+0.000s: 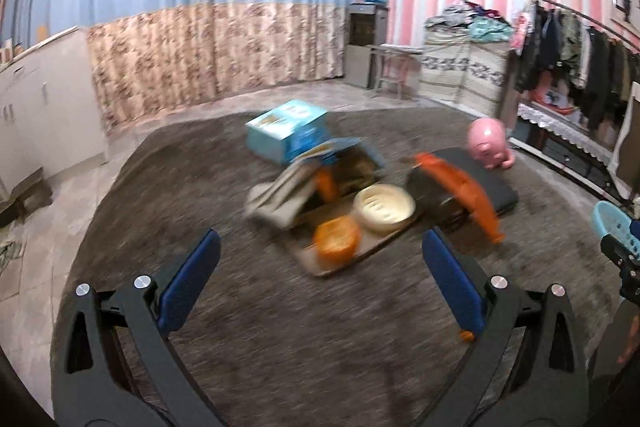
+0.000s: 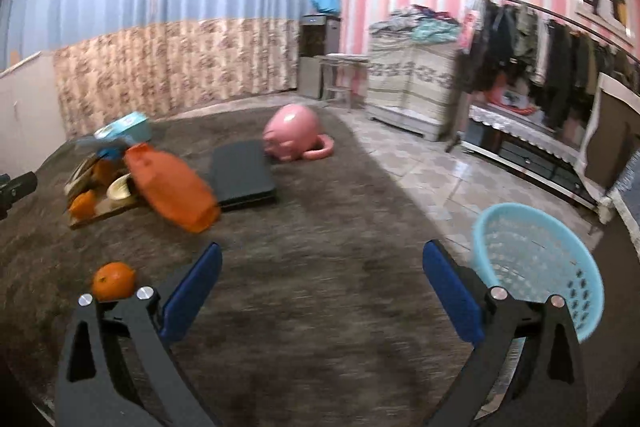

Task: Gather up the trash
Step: 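Grasp the orange peel half with the left tool while the right tool grasps the orange plastic bag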

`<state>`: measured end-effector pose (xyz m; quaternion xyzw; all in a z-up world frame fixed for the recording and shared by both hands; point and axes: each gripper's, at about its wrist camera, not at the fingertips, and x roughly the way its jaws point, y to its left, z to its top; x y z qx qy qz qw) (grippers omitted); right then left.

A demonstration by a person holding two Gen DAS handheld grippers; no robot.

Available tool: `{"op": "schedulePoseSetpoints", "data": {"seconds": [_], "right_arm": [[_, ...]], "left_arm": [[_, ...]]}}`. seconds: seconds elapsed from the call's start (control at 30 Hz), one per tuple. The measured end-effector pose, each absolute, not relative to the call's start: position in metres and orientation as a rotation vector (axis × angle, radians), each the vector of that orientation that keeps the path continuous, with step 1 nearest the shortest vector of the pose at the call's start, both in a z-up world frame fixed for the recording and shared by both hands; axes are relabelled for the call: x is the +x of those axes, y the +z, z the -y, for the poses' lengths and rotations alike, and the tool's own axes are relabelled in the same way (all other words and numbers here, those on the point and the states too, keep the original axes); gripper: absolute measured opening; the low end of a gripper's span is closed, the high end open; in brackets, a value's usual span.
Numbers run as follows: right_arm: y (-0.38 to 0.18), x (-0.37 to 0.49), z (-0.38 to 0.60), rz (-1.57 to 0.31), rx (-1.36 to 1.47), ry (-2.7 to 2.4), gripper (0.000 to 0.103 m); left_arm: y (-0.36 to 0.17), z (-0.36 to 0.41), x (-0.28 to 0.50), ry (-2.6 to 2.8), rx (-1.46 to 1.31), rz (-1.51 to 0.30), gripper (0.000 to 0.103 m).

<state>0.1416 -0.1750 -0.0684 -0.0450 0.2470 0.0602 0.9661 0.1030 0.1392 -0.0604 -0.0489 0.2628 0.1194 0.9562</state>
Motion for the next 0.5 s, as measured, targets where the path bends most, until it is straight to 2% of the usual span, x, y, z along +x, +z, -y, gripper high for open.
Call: {"op": "schedulePoseSetpoints", "data": {"seconds": [0.27, 0.5], "right_arm": [[-0.092, 0.152, 0.135, -0.549, -0.149, 0.194, 0.098], [-0.098, 0.167, 0.129, -0.567, -0.143, 0.186, 0.098]], "left_arm": [[-0.087, -0.171, 0.101, 0.290, -0.124, -0.577, 0.097], [-0.095, -0.163, 0.136, 0.227, -0.155, -0.626, 0.097]]}}
